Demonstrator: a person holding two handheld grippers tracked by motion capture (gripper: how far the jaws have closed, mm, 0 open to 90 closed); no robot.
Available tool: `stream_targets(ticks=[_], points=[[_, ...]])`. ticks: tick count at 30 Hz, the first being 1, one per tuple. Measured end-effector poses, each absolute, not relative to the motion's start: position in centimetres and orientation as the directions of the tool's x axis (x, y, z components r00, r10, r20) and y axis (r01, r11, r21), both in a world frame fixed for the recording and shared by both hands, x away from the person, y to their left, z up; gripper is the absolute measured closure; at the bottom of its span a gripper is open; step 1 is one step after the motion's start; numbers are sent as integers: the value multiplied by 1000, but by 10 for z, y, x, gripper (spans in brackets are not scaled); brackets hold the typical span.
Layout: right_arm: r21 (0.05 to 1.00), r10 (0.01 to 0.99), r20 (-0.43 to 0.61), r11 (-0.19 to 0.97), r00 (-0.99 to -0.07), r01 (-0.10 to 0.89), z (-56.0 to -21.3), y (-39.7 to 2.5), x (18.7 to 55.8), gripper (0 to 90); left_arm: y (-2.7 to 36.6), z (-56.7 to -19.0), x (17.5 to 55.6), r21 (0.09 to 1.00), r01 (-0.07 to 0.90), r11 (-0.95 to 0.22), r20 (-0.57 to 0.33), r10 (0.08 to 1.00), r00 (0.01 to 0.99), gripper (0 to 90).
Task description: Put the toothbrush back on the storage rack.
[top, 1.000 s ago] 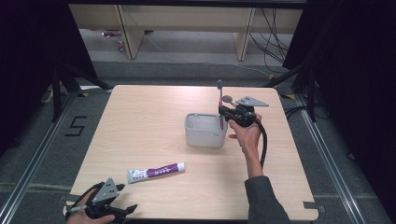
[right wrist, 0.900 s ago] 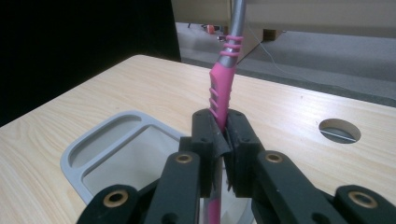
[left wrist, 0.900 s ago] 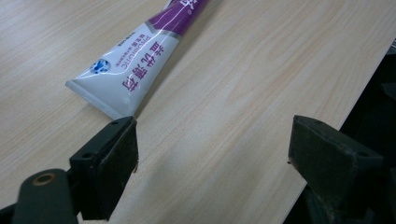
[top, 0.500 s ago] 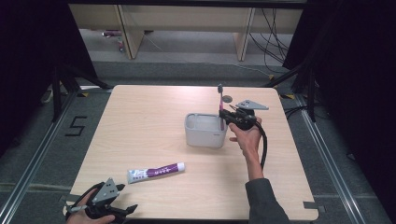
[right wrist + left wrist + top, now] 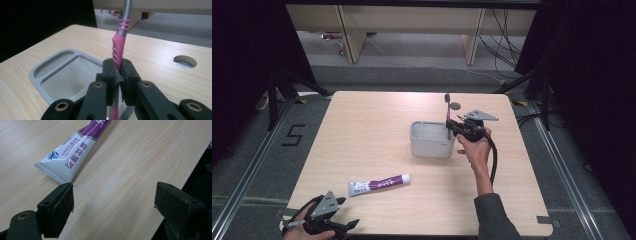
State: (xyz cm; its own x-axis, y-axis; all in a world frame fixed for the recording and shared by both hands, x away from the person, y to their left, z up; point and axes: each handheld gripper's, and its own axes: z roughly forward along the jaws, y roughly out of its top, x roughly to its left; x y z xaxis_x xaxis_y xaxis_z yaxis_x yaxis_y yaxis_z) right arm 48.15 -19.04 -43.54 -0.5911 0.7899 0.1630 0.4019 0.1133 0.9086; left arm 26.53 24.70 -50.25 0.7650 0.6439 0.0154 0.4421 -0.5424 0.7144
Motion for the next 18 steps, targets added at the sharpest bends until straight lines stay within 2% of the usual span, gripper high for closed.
stream_targets(ticks=[1,2,6,12,18], points=[[898,793,191,98,-579,430,-435,-189,479,832,247,-502,265,715,446,-538,6,643,766,156],[906,796,153,124,-586,405,-437,-191,481,832,247,-502,265,717,445,-536,5,643,766,156],[900,795,181,103,-579,423,-439,-191,481,831,247,-502,266,712,445,-543,11,642,766,156],[902,797,146,135,-586,409,-438,-191,481,830,247,-503,265,715,444,-540,13,645,764,156],[899,796,155,132,-586,418,-440,-191,481,823,246,-503,265,718,445,-536,10,646,763,156]])
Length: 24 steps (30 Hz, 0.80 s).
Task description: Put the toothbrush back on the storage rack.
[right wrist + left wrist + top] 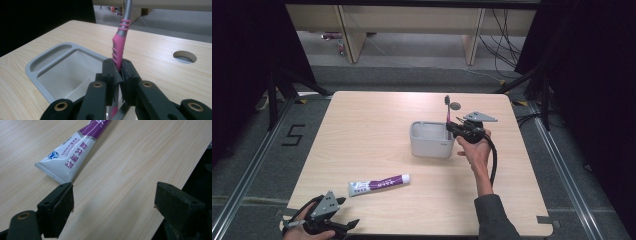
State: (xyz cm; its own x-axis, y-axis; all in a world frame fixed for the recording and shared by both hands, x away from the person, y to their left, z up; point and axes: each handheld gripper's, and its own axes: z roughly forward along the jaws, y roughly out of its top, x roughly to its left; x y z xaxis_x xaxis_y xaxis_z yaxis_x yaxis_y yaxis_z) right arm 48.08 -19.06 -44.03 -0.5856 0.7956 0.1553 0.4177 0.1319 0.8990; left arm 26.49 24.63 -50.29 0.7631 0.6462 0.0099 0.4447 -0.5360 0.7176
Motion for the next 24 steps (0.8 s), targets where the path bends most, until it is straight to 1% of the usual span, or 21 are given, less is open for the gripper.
stream_targets(ticks=[1,2,6,7,8,10,12,13,15,16,18,19,20,21,24], points=[[887,802,188,109,-567,448,-440,-188,478,817,246,-503,265,723,449,-524,-2,649,761,156],[889,799,167,131,-578,438,-440,-189,479,808,247,-503,265,713,443,-543,14,643,765,156],[902,805,119,158,-582,403,-440,-190,481,794,247,-503,266,715,442,-542,15,645,764,156],[891,802,171,121,-572,437,-440,-189,479,786,247,-502,266,714,443,-543,16,644,764,156],[898,799,150,135,-582,418,-440,-191,481,768,247,-502,265,714,443,-541,15,645,764,156],[894,798,169,123,-579,431,-439,-191,479,708,248,-502,266,714,443,-543,16,645,764,156],[899,803,147,135,-578,417,-436,-191,478,650,246,-503,265,723,449,-524,-3,649,761,156],[901,800,136,145,-585,409,-434,-191,477,611,247,-502,265,713,443,-543,15,643,766,156],[898,804,146,137,-577,418,-431,-193,475,538,247,-502,265,715,447,-538,4,642,766,156],[897,805,148,135,-575,420,-431,-194,474,502,247,-503,265,715,444,-539,14,647,763,156],[896,811,144,137,-567,423,-428,-196,471,453,248,-502,265,713,443,-544,18,645,764,156],[901,813,141,130,-565,413,-427,-198,469,437,248,-502,265,713,442,-544,18,645,764,155],[898,820,153,117,-551,424,-426,-198,465,426,248,-502,265,714,442,-543,17,645,764,156],[907,814,132,131,-566,400,-424,-202,465,421,248,-502,265,714,443,-542,17,646,763,156],[909,820,134,122,-556,399,-421,-208,457,411,246,-503,265,722,450,-525,-1,650,760,156]])
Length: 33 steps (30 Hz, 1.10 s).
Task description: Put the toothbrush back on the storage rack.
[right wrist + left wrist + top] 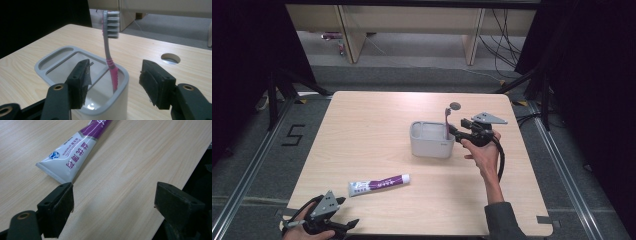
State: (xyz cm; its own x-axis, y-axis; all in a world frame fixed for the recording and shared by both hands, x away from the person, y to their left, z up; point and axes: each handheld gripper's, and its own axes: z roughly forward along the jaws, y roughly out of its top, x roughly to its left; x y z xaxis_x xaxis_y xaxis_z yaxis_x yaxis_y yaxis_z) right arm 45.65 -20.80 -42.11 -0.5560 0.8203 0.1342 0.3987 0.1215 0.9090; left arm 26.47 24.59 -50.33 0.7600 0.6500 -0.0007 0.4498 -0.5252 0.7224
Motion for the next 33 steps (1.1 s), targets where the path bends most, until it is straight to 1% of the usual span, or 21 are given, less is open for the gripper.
stream_targets(ticks=[2,3,4,6,8,10,11,12,13,15,16,17,20,22,23,25,27,28,30,32,33], points=[[912,819,120,132,-561,389,-420,-212,452,405,246,-503,265,722,450,-525,-1,650,760,156],[908,820,141,116,-555,401,-421,-212,448,400,246,-503,265,719,448,-531,4,648,762,156],[908,814,127,134,-566,398,-420,-214,447,396,246,-503,265,718,449,-532,4,648,762,156],[903,819,143,122,-556,412,-420,-216,441,396,246,-503,265,718,448,-533,5,648,762,156],[905,814,128,138,-567,402,-420,-217,437,395,247,-503,265,717,448,-533,5,648,762,156],[904,814,142,125,-563,408,-421,-217,432,378,247,-503,265,716,450,-535,5,647,762,156],[901,814,117,154,-570,405,-420,-218,431,368,247,-503,265,716,450,-534,5,648,761,156],[893,808,151,136,-569,430,-419,-216,427,365,247,-503,265,716,450,-533,5,649,761,156],[900,803,122,158,-583,407,-420,-216,427,365,247,-503,265,716,450,-533,4,648,761,156],[899,801,126,158,-586,409,-419,-215,421,362,247,-503,265,717,457,-527,2,657,754,156],[904,801,112,164,-589,394,-419,-215,420,357,248,-503,266,712,447,-542,17,649,760,156],[900,793,125,162,-596,404,-419,-214,418,352,247,-503,265,717,456,-527,3,657,754,156],[900,797,108,176,-595,399,-418,-212,410,339,247,-503,265,725,452,-520,-4,652,758,156],[895,795,128,166,-593,415,-418,-211,405,337,248,-502,266,717,445,-537,17,651,759,156],[895,796,114,178,-594,410,-418,-211,403,335,247,-502,265,718,448,-533,13,653,757,156],[895,793,99,193,-601,403,-420,-212,397,335,248,-502,265,712,440,-547,23,645,764,156],[884,792,116,193,-600,425,-422,-211,391,335,247,-502,265,714,442,-542,18,646,763,156],[881,785,105,211,-610,423,-424,-212,389,335,247,-503,265,716,444,-539,14,648,762,156],[881,782,118,203,-613,428,-428,-213,384,335,246,-503,265,717,447,-534,10,650,760,156],[877,786,84,234,-613,420,-430,-217,380,336,246,-503,265,718,448,-534,10,650,760,156],[880,786,101,216,-610,424,-433,-218,378,336,246,-503,265,715,445,-540,14,647,762,156]])
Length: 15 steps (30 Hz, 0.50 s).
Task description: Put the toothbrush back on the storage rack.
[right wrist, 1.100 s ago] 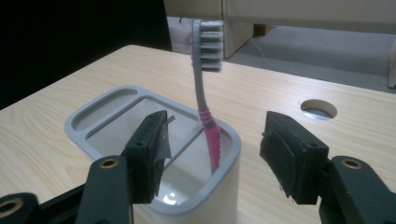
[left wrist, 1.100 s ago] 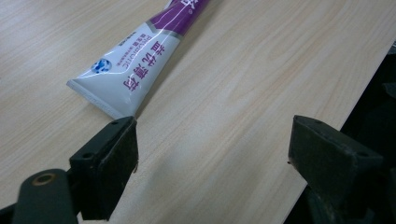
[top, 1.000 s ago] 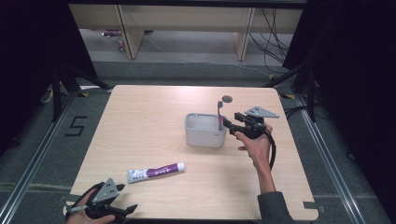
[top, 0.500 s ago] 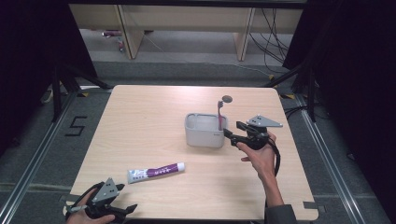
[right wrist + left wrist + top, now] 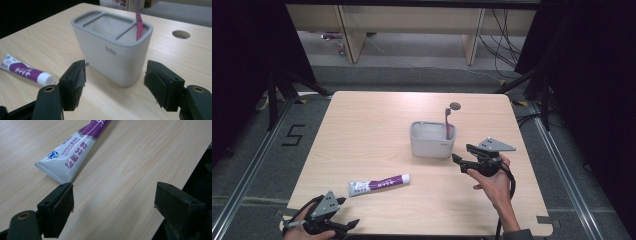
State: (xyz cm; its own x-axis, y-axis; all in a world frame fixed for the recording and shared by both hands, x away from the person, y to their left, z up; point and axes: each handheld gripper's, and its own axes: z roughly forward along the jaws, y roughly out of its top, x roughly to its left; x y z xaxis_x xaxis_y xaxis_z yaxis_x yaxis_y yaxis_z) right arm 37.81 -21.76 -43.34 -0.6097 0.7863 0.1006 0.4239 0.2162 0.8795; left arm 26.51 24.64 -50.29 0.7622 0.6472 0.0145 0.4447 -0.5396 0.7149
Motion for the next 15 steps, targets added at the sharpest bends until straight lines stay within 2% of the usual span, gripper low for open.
stream_targets(ticks=[8,9,12,14,15], points=[[860,779,90,254,-621,442,-448,-228,361,336,246,-503,265,718,449,-532,4,648,762,156],[850,784,117,239,-610,470,-449,-227,357,337,246,-503,265,718,450,-531,3,649,761,156],[849,778,91,265,-621,456,-455,-229,353,337,246,-503,265,715,450,-535,11,652,758,156],[838,773,119,258,-623,480,-457,-227,349,343,246,-504,265,714,452,-534,8,652,758,156],[843,769,94,276,-632,462,-458,-227,349,353,246,-504,265,714,452,-535,6,650,760,156]])
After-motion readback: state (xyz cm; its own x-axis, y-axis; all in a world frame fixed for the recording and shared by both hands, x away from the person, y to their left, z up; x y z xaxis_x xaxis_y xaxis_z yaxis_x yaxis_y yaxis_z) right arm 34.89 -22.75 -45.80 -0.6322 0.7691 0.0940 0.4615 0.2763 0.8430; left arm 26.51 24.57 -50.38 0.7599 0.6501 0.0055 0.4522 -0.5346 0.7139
